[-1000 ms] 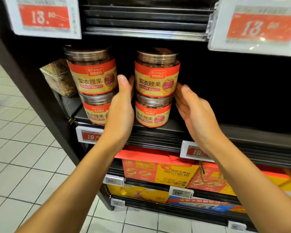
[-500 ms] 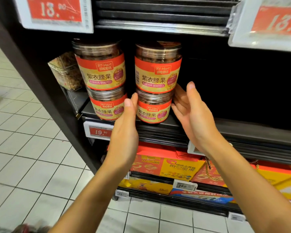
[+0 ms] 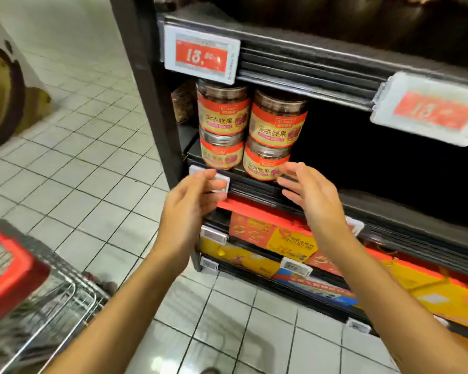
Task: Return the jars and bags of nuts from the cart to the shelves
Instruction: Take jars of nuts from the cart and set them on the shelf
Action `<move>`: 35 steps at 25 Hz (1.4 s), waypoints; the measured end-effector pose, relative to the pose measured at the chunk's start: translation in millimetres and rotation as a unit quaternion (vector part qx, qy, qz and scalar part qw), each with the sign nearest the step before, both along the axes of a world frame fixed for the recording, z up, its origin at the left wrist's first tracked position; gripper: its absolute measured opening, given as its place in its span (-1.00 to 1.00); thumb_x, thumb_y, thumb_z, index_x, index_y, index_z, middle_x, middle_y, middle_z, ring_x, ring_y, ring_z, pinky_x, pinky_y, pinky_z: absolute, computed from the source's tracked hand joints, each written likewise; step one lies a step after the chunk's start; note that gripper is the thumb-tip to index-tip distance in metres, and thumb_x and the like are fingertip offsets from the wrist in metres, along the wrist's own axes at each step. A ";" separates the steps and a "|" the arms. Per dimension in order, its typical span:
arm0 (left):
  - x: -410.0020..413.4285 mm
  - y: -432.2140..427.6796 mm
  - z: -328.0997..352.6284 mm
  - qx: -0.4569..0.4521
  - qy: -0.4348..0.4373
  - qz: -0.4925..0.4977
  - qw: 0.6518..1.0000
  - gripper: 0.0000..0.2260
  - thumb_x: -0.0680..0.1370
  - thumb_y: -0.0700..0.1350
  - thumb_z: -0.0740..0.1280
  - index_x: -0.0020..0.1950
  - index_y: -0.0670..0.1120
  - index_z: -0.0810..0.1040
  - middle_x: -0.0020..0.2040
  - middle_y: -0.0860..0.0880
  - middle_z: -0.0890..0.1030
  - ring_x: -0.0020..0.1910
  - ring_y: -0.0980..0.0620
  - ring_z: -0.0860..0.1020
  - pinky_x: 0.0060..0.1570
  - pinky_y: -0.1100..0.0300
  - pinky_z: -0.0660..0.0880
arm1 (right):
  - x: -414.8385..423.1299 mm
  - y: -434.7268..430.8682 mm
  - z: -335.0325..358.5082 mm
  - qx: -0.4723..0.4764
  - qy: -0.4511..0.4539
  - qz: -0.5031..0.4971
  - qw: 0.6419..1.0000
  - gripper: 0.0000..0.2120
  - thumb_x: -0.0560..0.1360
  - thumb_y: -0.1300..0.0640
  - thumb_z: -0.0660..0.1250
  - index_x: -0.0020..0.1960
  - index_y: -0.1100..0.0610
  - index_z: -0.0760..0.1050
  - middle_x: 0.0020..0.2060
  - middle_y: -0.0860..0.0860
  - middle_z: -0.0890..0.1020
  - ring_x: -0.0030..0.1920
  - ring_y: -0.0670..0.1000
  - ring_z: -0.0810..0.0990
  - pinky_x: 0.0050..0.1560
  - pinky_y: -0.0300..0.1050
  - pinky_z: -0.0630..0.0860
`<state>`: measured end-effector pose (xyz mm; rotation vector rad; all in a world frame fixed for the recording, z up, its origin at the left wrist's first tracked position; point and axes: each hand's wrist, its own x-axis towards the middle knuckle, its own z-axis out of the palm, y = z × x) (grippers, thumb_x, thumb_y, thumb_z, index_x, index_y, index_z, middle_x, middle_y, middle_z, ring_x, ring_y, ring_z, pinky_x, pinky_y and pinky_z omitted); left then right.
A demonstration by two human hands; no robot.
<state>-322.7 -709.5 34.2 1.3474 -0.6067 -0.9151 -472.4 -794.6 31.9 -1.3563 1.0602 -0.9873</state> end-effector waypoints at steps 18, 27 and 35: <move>145.1 478.6 85.7 0.088 0.044 0.438 0.894 -0.77 0.59 -0.29 0.15 -0.16 -0.13 0.55 -0.45 0.06 0.62 -0.49 0.20 0.55 -0.43 0.39 0.49 | 261.4 373.1 105.4 0.038 0.007 0.568 0.822 -0.76 0.62 0.28 0.09 -0.06 0.11 0.50 -0.22 -0.05 0.61 -0.29 -0.21 0.60 -0.25 -0.38 0.52; 360.1 681.6 -11.2 0.373 0.165 0.425 0.808 -0.85 0.56 -0.21 0.24 -0.20 -0.11 0.51 -0.37 -0.04 0.59 -0.45 0.08 0.54 -0.47 0.36 0.43 | 508.2 553.0 -32.2 -0.028 0.325 0.651 0.686 -0.71 0.60 0.18 0.13 -0.02 0.32 0.57 -0.23 0.17 0.51 -0.33 -0.03 0.41 -0.32 -0.20 0.30; 427.7 639.6 -179.1 0.453 0.254 0.426 0.741 -0.77 0.58 -0.10 0.25 0.13 -0.23 0.47 0.03 -0.28 0.55 0.01 -0.21 0.54 -0.09 0.16 0.48 | 586.5 610.1 -182.6 0.093 0.422 0.581 0.689 -0.73 0.59 0.26 0.11 -0.25 0.23 0.46 -0.35 0.12 0.51 -0.23 0.04 0.49 -0.48 -0.29 0.31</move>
